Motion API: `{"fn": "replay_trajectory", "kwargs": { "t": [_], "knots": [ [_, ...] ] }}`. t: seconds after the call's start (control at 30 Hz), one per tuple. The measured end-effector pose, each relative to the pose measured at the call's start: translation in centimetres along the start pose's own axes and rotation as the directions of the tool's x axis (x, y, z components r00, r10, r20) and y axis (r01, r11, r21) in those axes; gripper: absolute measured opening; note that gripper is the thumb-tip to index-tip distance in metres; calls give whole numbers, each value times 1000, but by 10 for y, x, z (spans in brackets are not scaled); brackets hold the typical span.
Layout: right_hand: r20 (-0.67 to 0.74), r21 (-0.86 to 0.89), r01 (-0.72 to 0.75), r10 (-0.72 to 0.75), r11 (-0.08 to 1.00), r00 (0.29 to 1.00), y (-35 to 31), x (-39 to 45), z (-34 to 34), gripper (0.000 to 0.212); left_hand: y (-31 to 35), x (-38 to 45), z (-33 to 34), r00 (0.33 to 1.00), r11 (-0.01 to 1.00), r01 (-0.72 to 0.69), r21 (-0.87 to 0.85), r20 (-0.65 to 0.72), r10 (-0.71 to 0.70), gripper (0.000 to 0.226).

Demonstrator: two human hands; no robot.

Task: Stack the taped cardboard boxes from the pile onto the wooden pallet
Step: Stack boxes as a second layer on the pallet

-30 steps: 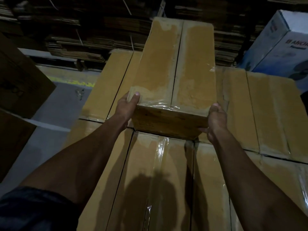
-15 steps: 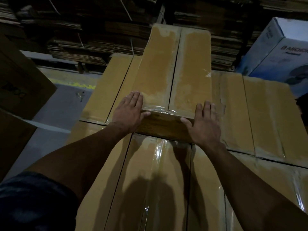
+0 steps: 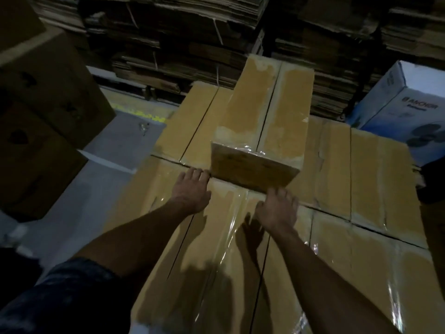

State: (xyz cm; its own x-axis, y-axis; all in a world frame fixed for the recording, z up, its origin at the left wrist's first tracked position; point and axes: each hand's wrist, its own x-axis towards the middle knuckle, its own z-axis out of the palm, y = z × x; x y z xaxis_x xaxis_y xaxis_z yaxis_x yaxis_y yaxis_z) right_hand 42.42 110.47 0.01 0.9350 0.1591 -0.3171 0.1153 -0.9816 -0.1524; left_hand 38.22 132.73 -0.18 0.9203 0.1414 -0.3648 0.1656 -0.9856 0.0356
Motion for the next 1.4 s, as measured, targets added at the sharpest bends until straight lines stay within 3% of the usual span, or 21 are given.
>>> {"fn": "replay_trajectory", "kwargs": {
  "t": [0.17, 0.4, 0.53, 0.63, 0.8, 0.97, 1.07, 1.13, 1.27, 1.33, 1.4],
  "knots": [
    [179, 178, 60, -92, 982, 980, -39, -133, 30, 46, -21, -143, 35, 990, 989, 127, -77, 77, -121, 65],
    [395, 164, 179, -231, 970, 889, -80, -300, 67, 53, -30, -359, 111, 933, 924, 348, -157, 157, -324, 54],
    [436, 158, 339, -374, 927, 819, -102, -377, 70, 55, -29, -468, 141, 868, 830, 494, -259, 209, -451, 60],
    [435, 147, 450, -467, 881, 770, -121, -426, 74, 52, -30, -539, 154, 815, 738, 573, -356, 155, -558, 61],
    [435, 70, 692, -646, 719, 627, -164, -493, 88, 55, -47, -638, 178, 695, 570, 676, -467, 146, -704, 74],
    [506, 54, 838, -739, 543, 446, -210, -537, 109, 61, -61, -714, 191, 513, 357, 783, -509, 206, -833, 67],
    [549, 38, 907, -767, 420, 332, -244, -556, 126, 60, -71, -746, 210, 365, 203, 806, -556, 197, -910, 65],
    [570, 37, 941, -780, 338, 258, -265, -564, 137, 60, -71, -760, 220, 302, 93, 818, -568, 286, -909, 68],
    [630, 58, 993, -775, 108, 47, -320, -584, 159, 60, -76, -784, 224, 30, -206, 798, -567, 378, -925, 64],
    [661, 71, 997, -748, -11, -55, -348, -592, 169, 61, -79, -791, 222, -70, -311, 769, -558, 410, -909, 68],
    [688, 78, 988, -711, -131, -148, -374, -604, 178, 61, -81, -798, 226, -184, -423, 729, -539, 441, -878, 57]
  ]
}}
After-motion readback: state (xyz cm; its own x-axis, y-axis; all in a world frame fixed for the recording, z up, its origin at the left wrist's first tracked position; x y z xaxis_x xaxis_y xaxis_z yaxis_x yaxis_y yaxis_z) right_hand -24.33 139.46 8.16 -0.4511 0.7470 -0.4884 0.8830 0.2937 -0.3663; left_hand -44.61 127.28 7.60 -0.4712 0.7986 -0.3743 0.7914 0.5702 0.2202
